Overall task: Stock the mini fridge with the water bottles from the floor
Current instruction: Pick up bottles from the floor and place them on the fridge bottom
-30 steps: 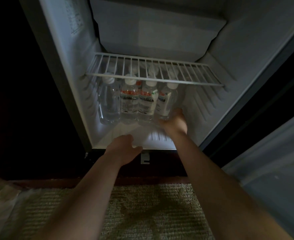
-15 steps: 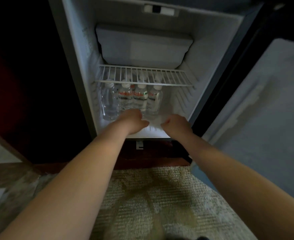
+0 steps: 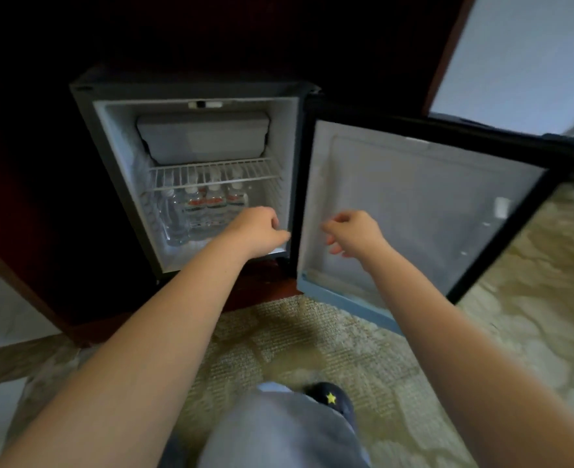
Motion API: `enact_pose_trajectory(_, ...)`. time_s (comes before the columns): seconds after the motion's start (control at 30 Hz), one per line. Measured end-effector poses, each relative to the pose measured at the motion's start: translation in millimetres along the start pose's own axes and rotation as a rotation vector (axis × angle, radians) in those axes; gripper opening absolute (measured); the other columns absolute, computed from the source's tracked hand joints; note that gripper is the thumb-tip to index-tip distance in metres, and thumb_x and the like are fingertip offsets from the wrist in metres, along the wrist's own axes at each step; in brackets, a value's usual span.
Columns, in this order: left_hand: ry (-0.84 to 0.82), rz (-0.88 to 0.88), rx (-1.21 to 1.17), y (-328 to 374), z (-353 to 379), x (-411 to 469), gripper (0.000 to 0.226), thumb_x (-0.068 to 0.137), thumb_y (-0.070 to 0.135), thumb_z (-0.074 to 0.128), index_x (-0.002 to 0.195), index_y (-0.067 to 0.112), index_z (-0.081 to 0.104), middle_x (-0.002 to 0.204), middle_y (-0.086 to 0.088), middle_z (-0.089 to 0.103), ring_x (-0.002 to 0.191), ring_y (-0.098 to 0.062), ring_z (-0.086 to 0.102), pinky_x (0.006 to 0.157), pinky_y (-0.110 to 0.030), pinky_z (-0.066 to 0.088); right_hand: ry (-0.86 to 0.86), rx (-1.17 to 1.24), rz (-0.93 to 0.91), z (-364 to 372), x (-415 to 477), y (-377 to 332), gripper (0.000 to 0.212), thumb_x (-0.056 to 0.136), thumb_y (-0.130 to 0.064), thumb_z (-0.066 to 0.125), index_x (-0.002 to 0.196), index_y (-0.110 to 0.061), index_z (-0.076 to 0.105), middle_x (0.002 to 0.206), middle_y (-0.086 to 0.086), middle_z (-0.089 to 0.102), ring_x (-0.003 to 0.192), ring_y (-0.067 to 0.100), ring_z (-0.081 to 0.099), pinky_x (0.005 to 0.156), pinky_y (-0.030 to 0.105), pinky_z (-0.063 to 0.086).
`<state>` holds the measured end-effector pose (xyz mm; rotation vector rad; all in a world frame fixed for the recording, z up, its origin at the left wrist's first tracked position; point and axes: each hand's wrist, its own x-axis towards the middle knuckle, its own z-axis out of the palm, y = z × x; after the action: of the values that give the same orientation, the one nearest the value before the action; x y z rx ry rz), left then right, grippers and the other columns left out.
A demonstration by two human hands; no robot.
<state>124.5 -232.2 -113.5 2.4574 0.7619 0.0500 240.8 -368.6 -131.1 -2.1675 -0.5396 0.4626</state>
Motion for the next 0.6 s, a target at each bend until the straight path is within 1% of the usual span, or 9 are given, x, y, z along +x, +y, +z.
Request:
enact_pose_trajectory(0.07,-0.028,0.062,0.027,35.7,7.8,-16.3,0.028,0.088,0.036,0.059,0.105,0.014,0.058,0.114,-0.006,0.058,0.096,-0.022,0.054,0.079,-0.032,0.043,0.040,0.060,0.041,-27.7,-24.7,14.0,0.015,0.090,-0.027,0.057,0.084,-0.014,0.062,0.072,0.003,0.067,0.060,0.016,0.062,0.054,0.024,0.044)
enact_pose_trajectory(0.13,-0.055,0.124,0.051,70.0,20.8,-32.5,0.029,0.088,0.037,0.059,0.105,0.012,0.058,0.112,-0.006,0.059,0.100,-0.023,0.055,0.081,-0.033,0.044,0.104,0.103,0.076,-52.8,-48.7,34.2,0.015,0.089,-0.028,0.058,0.080,-0.017,0.060,0.071,0.002,0.067,0.057,0.015,0.062,0.054,0.023,0.044)
enact_pose_trajectory(0.23,-0.103,0.196,0.092,114.6,47.9,-60.2,0.030,0.089,0.037,0.057,0.106,0.012,0.059,0.111,-0.005,0.059,0.101,-0.023,0.056,0.081,-0.033,0.044,0.159,0.137,0.146,-85.6,-86.2,67.9,0.014,0.089,-0.029,0.058,0.081,-0.018,0.060,0.070,0.000,0.067,0.058,0.015,0.062,0.056,0.024,0.044)
enact_pose_trajectory(0.3,-0.163,0.243,0.124,138.6,73.3,-77.9,0.029,0.090,0.035,0.057,0.106,0.012,0.058,0.113,-0.007,0.059,0.103,-0.025,0.056,0.083,-0.032,0.043,0.197,0.174,0.203,-104.7,-111.1,94.5,0.014,0.090,-0.028,0.057,0.083,-0.016,0.059,0.072,0.001,0.066,0.058,0.015,0.060,0.053,0.023,0.041)
enact_pose_trajectory(0.4,-0.272,0.317,0.156,169.7,112.6,-103.0,0.027,0.090,0.034,0.057,0.105,0.011,0.057,0.108,-0.008,0.058,0.094,-0.024,0.055,0.081,-0.033,0.043,0.258,0.222,0.289,-129.0,-147.5,139.2,0.012,0.091,-0.025,0.056,0.083,-0.016,0.057,0.078,0.005,0.066,0.056,0.015,0.058,0.048,0.021,0.038)
enact_pose_trajectory(0.43,-0.308,0.335,0.163,179.5,125.6,-111.2,0.027,0.090,0.034,0.057,0.105,0.011,0.057,0.107,-0.008,0.057,0.093,-0.024,0.055,0.080,-0.033,0.044,0.273,0.228,0.319,-135.9,-159.4,154.9,0.011,0.091,-0.025,0.057,0.086,-0.016,0.059,0.079,0.006,0.066,0.056,0.015,0.058,0.048,0.021,0.038)
enact_pose_trajectory(0.5,-0.370,0.377,0.182,200.7,155.2,-127.1,0.033,0.090,0.034,0.057,0.110,0.009,0.058,0.112,-0.009,0.057,0.099,-0.026,0.056,0.083,-0.034,0.045,0.309,0.250,0.395,-148.6,-186.6,189.8,0.014,0.091,-0.027,0.057,0.096,-0.014,0.060,0.080,0.005,0.066,0.059,0.015,0.058,0.050,0.022,0.039)
enact_pose_trajectory(0.53,-0.395,0.392,0.193,209.4,169.6,-134.6,0.035,0.090,0.034,0.057,0.113,0.008,0.057,0.115,-0.009,0.057,0.103,-0.026,0.056,0.084,-0.034,0.044,0.330,0.252,0.434,-152.4,-198.7,206.0,0.015,0.091,-0.028,0.057,0.097,-0.015,0.060,0.080,0.004,0.066,0.061,0.015,0.059,0.051,0.023,0.040)
enact_pose_trajectory(0.6,-0.458,0.422,0.210,228.3,203.6,-151.1,0.038,0.088,0.037,0.058,0.116,0.010,0.058,0.118,-0.008,0.058,0.105,-0.025,0.055,0.084,-0.034,0.045,0.375,0.234,0.511,-160.8,-225.2,240.1,0.015,0.090,-0.031,0.057,0.093,-0.016,0.060,0.081,0.003,0.068,0.067,0.018,0.063,0.058,0.027,0.045)
